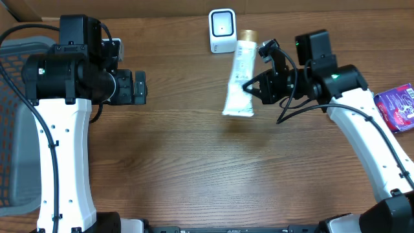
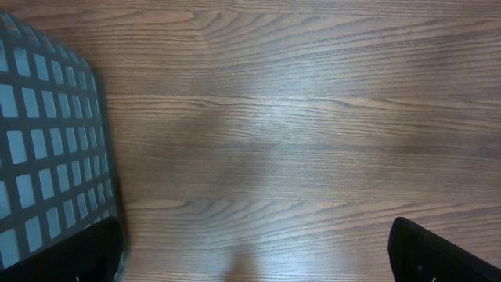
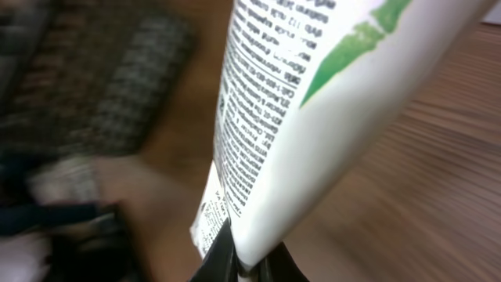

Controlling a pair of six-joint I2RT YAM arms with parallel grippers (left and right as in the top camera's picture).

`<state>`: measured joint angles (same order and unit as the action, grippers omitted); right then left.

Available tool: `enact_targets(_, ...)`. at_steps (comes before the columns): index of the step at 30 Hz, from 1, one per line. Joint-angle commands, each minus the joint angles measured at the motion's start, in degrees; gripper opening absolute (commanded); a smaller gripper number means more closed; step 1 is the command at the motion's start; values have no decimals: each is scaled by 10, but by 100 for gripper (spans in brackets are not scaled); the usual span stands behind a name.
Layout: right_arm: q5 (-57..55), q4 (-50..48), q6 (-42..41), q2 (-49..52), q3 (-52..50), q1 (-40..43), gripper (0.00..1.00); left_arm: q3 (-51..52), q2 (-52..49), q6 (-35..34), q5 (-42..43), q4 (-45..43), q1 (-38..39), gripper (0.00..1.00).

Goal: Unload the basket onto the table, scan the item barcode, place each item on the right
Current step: 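Raise the white tube with the right gripper toward the scanner, then hold the white tube's barcode in front of the scanner, right gripper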

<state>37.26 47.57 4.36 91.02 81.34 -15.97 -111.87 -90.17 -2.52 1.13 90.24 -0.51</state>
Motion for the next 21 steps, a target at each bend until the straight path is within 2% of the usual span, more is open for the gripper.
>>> enact_targets(1, -264, -22, -44, -5, 23, -25, 4, -2, -5, 13, 4, -1, -2, 99)
enact_targets(10, -516, -134, -30, 24, 23, -76, 4, -2, -5, 13, 4, -1, -2, 100)
enact_targets(21, -537, -272, 114, 44, 31, -78, 3, -2, -5, 13, 4, -1, -2, 100)
